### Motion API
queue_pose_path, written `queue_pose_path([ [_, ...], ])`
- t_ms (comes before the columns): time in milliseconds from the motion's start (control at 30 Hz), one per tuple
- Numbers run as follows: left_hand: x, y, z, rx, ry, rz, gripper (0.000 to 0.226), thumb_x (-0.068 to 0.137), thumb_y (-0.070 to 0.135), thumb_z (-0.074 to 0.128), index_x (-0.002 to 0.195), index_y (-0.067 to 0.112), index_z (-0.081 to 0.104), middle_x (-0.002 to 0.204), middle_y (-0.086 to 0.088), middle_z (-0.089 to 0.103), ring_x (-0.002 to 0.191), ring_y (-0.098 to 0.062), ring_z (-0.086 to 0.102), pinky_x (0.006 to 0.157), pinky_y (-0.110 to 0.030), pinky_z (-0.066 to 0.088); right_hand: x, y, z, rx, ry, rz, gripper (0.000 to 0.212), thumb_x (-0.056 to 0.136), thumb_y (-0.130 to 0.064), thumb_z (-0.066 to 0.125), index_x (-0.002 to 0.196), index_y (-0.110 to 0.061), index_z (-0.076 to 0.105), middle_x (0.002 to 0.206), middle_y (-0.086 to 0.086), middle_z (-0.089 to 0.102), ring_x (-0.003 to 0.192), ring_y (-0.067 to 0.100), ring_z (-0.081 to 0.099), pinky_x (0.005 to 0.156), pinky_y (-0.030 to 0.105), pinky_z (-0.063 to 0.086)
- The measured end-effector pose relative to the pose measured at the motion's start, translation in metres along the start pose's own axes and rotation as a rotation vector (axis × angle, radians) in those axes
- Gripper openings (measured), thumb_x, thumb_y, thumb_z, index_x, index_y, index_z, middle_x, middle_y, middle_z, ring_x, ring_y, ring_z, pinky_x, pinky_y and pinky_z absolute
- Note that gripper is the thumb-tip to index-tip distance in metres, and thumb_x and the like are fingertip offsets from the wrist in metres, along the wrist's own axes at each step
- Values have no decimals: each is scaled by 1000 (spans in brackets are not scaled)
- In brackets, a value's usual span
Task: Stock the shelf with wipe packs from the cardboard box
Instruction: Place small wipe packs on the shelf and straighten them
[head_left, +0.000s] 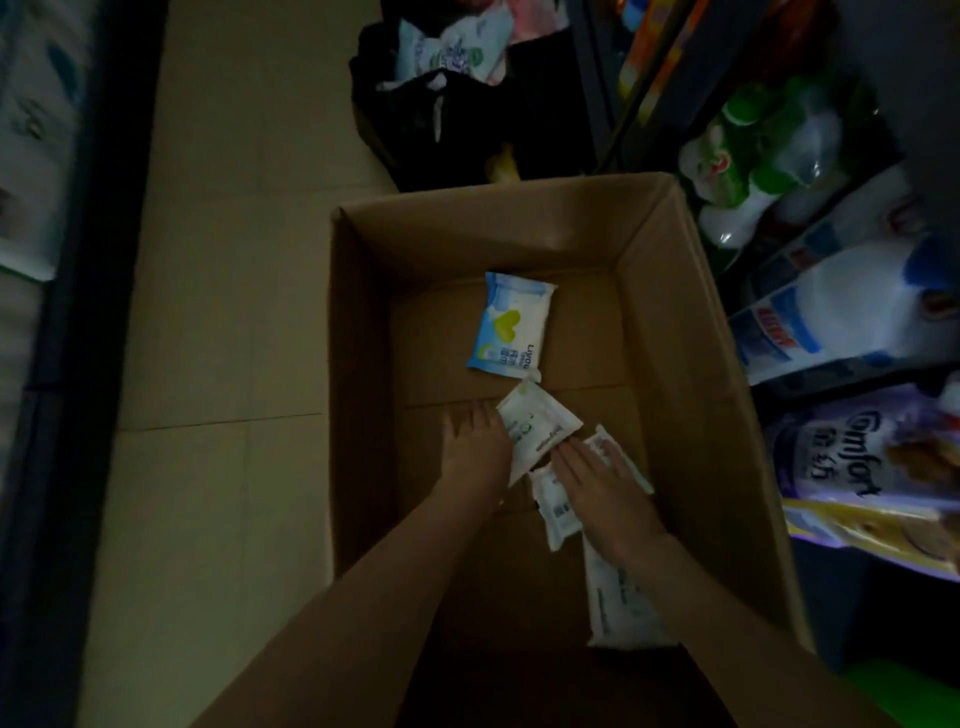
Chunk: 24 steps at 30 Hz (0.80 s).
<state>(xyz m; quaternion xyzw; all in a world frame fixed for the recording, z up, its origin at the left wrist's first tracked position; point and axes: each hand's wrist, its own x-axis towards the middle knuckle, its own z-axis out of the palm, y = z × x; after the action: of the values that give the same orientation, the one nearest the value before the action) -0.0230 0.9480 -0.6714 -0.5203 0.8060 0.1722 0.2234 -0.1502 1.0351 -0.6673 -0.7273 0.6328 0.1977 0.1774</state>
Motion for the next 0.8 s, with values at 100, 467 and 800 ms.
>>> queue_pose_path([
  [100, -7, 12, -15, -123, 61, -173, 37, 79, 29, 60, 111, 10, 63, 101, -9, 67, 94, -24, 64, 89, -35, 47, -2, -1, -7, 68, -29, 5, 73, 46, -19, 86, 114, -3, 64, 115, 12, 66, 108, 23, 63, 94, 45, 47],
  [467, -63, -69, -157, -1355, -124, -171, 29, 81, 14, 69, 109, 9, 63, 106, -4, 67, 82, -13, 64, 67, -17, 55, -32, 10, -201, 1762, 30, 439, 17, 83, -6, 64, 99, -12, 65, 88, 6, 73, 72, 16, 71, 57, 26, 55],
  [800, -199, -231, -308, -1649, -25, -1, 27, 87, 25, 60, 113, 15, 64, 108, -3, 72, 99, -20, 68, 81, -35, 56, -37, -144, -417, 1998, -6, -52, 22, 95, -26, 45, 106, -21, 63, 98, 0, 74, 88, 13, 71, 67, 29, 59],
])
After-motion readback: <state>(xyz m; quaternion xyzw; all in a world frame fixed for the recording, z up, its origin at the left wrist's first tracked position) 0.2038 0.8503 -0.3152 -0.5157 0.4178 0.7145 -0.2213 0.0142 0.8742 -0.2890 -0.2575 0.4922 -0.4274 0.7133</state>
